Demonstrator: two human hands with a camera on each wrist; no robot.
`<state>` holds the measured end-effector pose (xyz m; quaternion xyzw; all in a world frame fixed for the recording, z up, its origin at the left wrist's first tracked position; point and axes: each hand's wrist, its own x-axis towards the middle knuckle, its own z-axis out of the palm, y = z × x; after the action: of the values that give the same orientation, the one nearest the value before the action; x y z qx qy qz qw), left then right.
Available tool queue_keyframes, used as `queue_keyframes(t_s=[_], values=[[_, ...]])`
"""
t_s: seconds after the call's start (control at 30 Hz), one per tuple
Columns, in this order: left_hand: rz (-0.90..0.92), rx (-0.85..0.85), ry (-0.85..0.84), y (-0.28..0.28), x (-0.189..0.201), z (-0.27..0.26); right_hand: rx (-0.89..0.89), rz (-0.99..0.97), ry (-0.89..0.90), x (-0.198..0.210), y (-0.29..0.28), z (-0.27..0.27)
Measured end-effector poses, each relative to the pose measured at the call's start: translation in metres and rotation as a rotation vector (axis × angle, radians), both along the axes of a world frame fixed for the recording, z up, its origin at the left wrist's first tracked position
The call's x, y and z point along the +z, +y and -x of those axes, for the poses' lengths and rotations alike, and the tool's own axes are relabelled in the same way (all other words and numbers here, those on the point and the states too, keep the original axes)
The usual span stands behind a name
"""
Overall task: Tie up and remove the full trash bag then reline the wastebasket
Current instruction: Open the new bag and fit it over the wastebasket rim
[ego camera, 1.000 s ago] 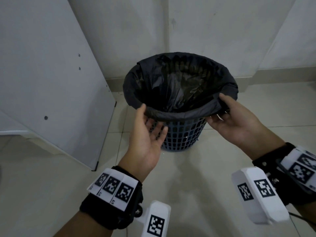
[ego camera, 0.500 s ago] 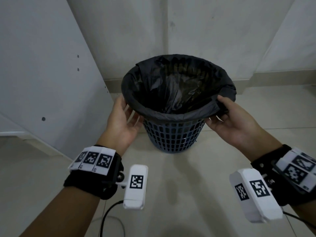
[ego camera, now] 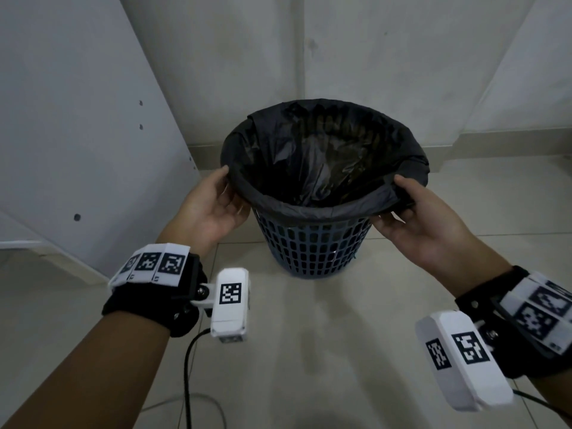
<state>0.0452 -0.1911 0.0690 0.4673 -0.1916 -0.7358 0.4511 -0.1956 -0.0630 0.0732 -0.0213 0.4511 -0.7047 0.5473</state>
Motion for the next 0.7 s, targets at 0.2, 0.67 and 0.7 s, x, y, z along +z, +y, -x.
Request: queue_keyframes(t_s=[0.2,0.67,0.7], values=[[0.116,0.145,-0.091,0.042,-0.013,0.017,0.038,-0.001,0.047,-0.002,0.0,-0.006],[0.047,0.081,0.035,0.107,-0.038,0.054,0.028,0.001,0.035,-0.005,-0.002,-0.005],[0.033,0.08,0.049,0.105,-0.037,0.055,0.03,0.002,0.036,-0.005,-0.002,-0.005]])
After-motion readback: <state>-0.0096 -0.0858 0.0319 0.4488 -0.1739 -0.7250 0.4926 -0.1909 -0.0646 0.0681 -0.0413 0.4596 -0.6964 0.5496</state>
